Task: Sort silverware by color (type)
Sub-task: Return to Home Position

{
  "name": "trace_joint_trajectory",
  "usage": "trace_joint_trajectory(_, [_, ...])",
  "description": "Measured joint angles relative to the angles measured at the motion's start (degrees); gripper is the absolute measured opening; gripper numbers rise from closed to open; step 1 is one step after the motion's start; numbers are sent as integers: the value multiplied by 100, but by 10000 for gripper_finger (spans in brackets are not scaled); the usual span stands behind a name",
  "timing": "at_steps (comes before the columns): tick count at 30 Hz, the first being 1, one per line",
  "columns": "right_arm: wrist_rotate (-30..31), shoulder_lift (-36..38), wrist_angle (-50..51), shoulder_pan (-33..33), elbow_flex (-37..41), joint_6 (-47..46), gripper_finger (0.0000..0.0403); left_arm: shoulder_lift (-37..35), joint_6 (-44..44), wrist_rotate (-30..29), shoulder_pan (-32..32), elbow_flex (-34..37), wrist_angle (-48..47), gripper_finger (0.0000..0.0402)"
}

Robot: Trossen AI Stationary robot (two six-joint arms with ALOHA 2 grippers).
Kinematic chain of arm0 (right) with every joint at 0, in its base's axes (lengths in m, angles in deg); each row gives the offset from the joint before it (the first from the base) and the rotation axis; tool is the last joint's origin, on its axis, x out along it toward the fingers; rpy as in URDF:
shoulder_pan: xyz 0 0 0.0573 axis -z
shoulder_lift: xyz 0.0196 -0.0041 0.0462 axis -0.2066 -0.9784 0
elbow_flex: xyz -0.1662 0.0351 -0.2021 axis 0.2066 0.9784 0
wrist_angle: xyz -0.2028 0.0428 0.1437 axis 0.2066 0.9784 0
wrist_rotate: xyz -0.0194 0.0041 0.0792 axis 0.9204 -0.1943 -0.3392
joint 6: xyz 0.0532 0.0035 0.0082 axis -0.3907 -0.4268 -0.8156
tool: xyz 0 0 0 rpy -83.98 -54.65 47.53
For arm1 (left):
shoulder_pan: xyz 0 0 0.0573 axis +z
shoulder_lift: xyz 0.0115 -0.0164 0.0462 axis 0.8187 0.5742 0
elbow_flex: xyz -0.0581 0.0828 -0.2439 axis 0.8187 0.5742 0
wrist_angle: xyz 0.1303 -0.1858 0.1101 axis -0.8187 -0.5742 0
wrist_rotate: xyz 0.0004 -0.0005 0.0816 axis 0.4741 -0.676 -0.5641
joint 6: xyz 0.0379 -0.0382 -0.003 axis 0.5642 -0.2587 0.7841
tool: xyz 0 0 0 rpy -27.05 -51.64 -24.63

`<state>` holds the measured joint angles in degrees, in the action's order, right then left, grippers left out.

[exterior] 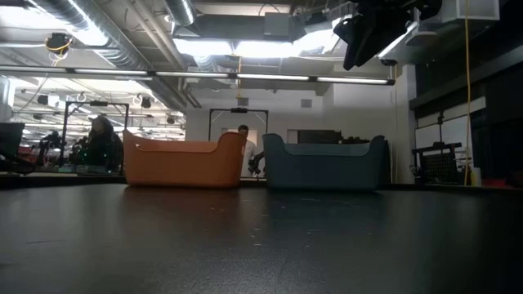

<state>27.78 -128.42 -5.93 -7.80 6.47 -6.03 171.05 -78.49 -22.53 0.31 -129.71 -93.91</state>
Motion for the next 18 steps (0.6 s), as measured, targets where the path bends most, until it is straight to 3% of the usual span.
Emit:
trace_joint_trajectory(9, [-2, 0, -30, 0, 0, 2, 119, -542, 3564, 625, 1387, 0, 788, 0])
trace_joint_trajectory(18, [-2, 0, -649, 0, 0, 0, 119, -1054, 6526, 1098, 2778, 0, 1776, 0])
